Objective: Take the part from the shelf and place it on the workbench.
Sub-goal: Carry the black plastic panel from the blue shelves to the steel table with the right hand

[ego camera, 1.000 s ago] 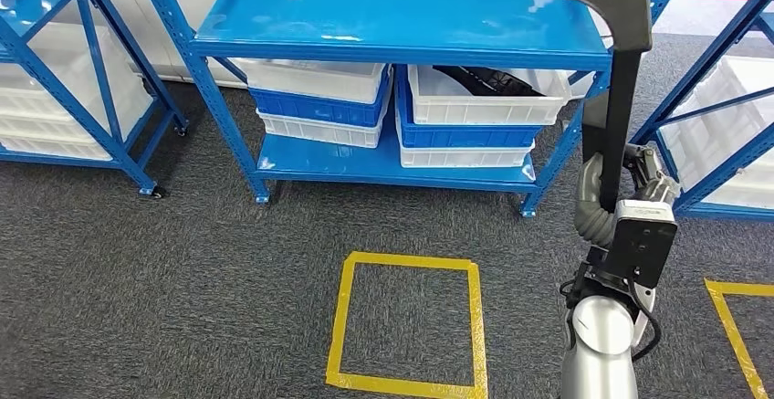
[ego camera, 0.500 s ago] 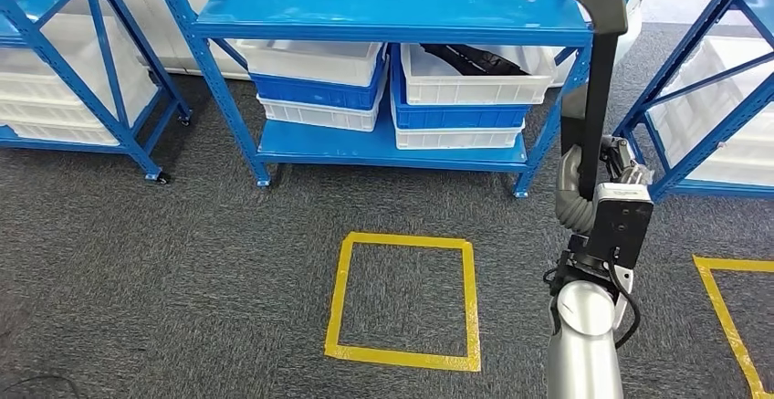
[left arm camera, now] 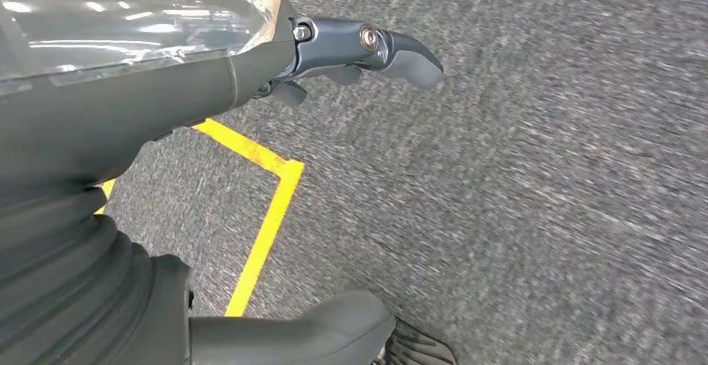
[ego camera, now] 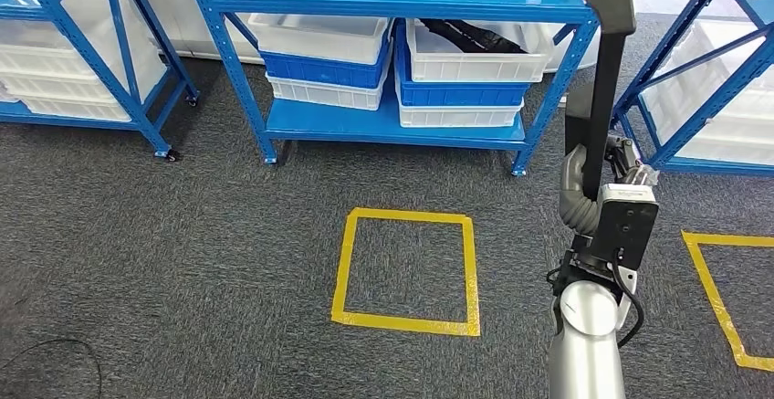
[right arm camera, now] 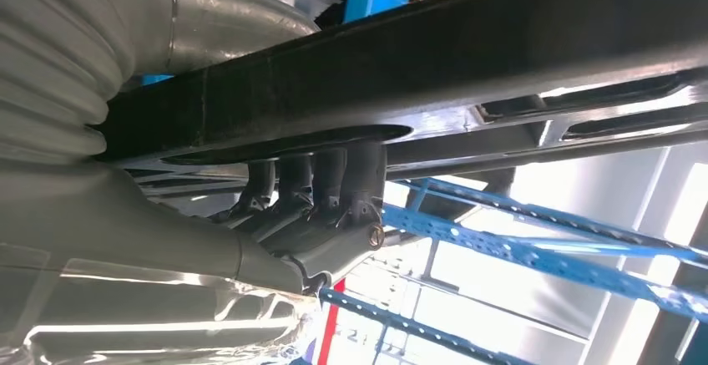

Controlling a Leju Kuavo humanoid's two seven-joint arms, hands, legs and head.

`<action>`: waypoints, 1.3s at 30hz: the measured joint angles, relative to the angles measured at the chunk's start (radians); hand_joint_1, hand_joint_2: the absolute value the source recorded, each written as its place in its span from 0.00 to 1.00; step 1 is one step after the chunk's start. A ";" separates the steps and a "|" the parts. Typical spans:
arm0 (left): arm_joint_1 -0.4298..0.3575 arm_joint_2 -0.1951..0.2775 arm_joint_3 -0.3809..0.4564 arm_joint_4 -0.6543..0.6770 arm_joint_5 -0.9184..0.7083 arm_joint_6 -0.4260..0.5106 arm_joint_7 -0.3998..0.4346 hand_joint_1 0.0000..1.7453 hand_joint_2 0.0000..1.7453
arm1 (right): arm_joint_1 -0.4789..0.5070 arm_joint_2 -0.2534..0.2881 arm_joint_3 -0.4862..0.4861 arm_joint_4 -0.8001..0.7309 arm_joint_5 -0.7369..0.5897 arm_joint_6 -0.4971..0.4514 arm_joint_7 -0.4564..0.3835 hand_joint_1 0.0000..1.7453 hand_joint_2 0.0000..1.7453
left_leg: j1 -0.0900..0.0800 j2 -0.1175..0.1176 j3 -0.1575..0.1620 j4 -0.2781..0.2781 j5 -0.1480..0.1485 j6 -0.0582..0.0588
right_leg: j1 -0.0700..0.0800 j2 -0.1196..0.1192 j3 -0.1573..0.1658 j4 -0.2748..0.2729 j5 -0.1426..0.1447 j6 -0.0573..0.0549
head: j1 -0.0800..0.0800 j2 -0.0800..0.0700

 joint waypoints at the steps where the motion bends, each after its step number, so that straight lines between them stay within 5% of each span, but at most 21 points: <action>1: 0.000 0.000 0.000 0.000 -0.001 0.000 0.000 0.00 1.00 | -0.004 0.001 -0.001 0.000 0.001 0.000 0.001 1.00 1.00 | 0.000 0.000 -0.003 -0.003 0.013 -0.005 | 0.003 0.001 0.024 -0.046 -0.016 -0.010 | -0.002 0.000; 4: 0.005 0.001 0.000 0.000 -0.002 0.000 0.000 0.00 1.00 | -0.011 0.002 -0.004 0.003 0.001 0.003 0.004 1.00 1.00 | 0.006 -0.005 -0.015 -0.008 0.027 -0.022 | -0.001 -0.002 0.000 -0.057 0.008 -0.035 | -0.008 0.000; 6: 0.009 0.001 0.000 0.000 -0.003 0.000 0.002 0.00 1.00 | -0.013 0.002 -0.006 0.005 0.001 0.007 0.008 1.00 1.00 | 0.011 -0.008 -0.038 0.057 -0.061 -0.032 | -0.006 -0.005 -0.023 -0.056 0.036 -0.053 | -0.011 0.000; 8: 0.011 0.001 0.000 0.000 -0.004 0.000 0.002 0.00 1.00 | -0.014 0.002 -0.010 0.008 0.000 0.010 0.010 1.00 1.00 | 0.013 -0.009 -0.065 0.200 -0.174 -0.041 | -0.001 -0.006 -0.054 -0.054 0.065 -0.061 | -0.015 0.000; 9: 0.011 0.002 0.000 0.000 -0.004 0.001 0.003 0.00 1.00 | -0.015 0.002 -0.011 0.009 0.000 0.011 0.010 1.00 1.00 | 0.013 -0.009 -0.071 0.267 -0.197 -0.044 | 0.000 -0.006 -0.072 -0.051 0.080 -0.061 | -0.015 0.000; 10: 0.011 0.002 0.000 0.000 -0.004 0.001 0.003 0.00 1.00 | -0.015 0.002 -0.012 0.012 0.000 0.011 0.010 1.00 1.00 | 0.014 -0.009 -0.065 0.309 -0.193 -0.045 | 0.001 -0.006 -0.090 -0.048 0.092 -0.060 | -0.015 0.000; 12: 0.010 0.002 0.000 0.000 -0.003 0.001 0.003 0.00 1.00 | -0.017 0.003 -0.013 0.017 0.000 0.012 0.010 1.00 1.00 | 0.014 -0.009 -0.002 0.281 -0.143 -0.040 | 0.002 -0.006 -0.122 -0.041 0.112 -0.056 | -0.015 0.000; 14: 0.008 0.003 0.000 0.000 -0.003 0.001 0.002 0.00 1.00 | -0.020 0.004 -0.014 0.019 0.001 0.013 0.011 1.00 1.00 | 0.012 -0.012 0.119 0.136 -0.141 -0.027 | 0.003 -0.006 -0.143 -0.034 0.129 -0.048 | -0.015 0.000; 16: 0.004 0.004 0.000 -0.001 -0.003 0.001 0.002 0.00 1.00 | -0.026 0.006 -0.015 0.020 0.001 0.013 0.010 1.00 1.00 | 0.005 -0.015 0.204 0.014 -0.176 -0.015 | 0.004 -0.007 -0.153 -0.031 0.146 -0.035 | -0.015 0.000; 19: 0.003 0.003 0.000 -0.001 -0.002 0.001 0.000 0.00 1.00 | -0.035 0.007 -0.016 0.025 0.000 0.013 0.010 1.00 1.00 | 0.000 -0.011 0.202 -0.020 -0.163 0.004 | 0.003 -0.008 -0.166 -0.027 0.159 -0.015 | -0.015 0.000; 21: 0.004 0.001 0.000 -0.001 -0.003 0.001 -0.006 0.00 1.00 | -0.039 0.006 -0.016 0.030 0.000 0.013 0.010 1.00 1.00 | 0.003 -0.006 0.178 -0.027 -0.136 0.018 | 0.004 -0.005 -0.192 0.022 0.105 -0.018 | -0.010 0.000; 23: 0.004 0.001 0.000 -0.001 -0.006 0.000 -0.017 0.00 1.00 | -0.042 0.005 -0.017 0.035 0.000 0.013 0.010 1.00 1.00 | 0.003 -0.004 0.144 -0.026 -0.112 0.024 | 0.002 -0.003 -0.228 0.140 0.021 -0.027 | -0.004 0.000; 25: 0.004 0.000 0.000 -0.001 -0.006 -0.004 -0.025 0.00 1.00 | -0.042 0.003 -0.018 0.039 0.000 0.013 0.010 1.00 1.00 | 0.003 -0.002 0.108 -0.025 -0.084 0.022 | 0.000 -0.003 -0.245 0.253 0.002 -0.014 | -0.002 0.000; 27: 0.005 -0.001 0.000 -0.001 -0.006 -0.009 -0.030 0.00 1.00 | -0.042 0.002 -0.019 0.043 0.000 0.013 0.010 1.00 1.00 | 0.004 -0.001 0.073 -0.021 -0.059 0.017 | -0.002 -0.003 -0.206 0.250 0.053 0.009 | -0.001 0.000; 29: 0.005 -0.001 0.000 -0.001 -0.006 -0.010 -0.034 0.00 1.00 | -0.044 0.001 -0.020 0.044 0.000 0.013 0.010 1.00 1.00 | 0.004 0.000 0.050 -0.015 -0.043 0.010 | -0.003 -0.003 -0.126 0.151 0.083 0.016 | -0.001 0.000; 32: 0.005 0.000 0.000 -0.001 -0.006 -0.010 -0.039 0.00 1.00 | -0.048 0.002 -0.021 0.044 0.000 0.013 0.010 1.00 1.00 | 0.000 0.000 0.034 -0.006 -0.027 -0.002 | 0.000 -0.002 -0.026 -0.008 0.027 -0.007 | -0.002 0.000; 35: 0.008 0.001 0.000 -0.001 -0.006 -0.010 -0.041 0.00 1.00 | -0.050 0.001 -0.023 0.045 0.000 0.013 0.010 1.00 1.00 | 0.004 -0.001 0.028 -0.004 -0.015 -0.019 | 0.001 -0.002 -0.013 -0.056 0.011 -0.035 | -0.005 0.000; 37: 0.012 0.001 0.000 -0.001 -0.006 -0.010 -0.041 0.00 1.00 | -0.051 0.002 -0.023 0.045 0.000 0.013 0.010 1.00 1.00 | 0.009 -0.004 0.007 0.048 -0.067 -0.031 | -0.004 -0.004 -0.017 -0.057 0.026 -0.054 | -0.007 0.000; 39: 0.014 0.001 0.000 -0.001 -0.006 -0.010 -0.041 0.00 1.00 | -0.052 0.002 -0.023 0.045 0.000 0.013 0.010 1.00 1.00 | 0.013 -0.007 -0.038 0.177 -0.158 -0.041 | -0.003 -0.004 -0.028 -0.055 0.040 -0.064 | -0.010 0.000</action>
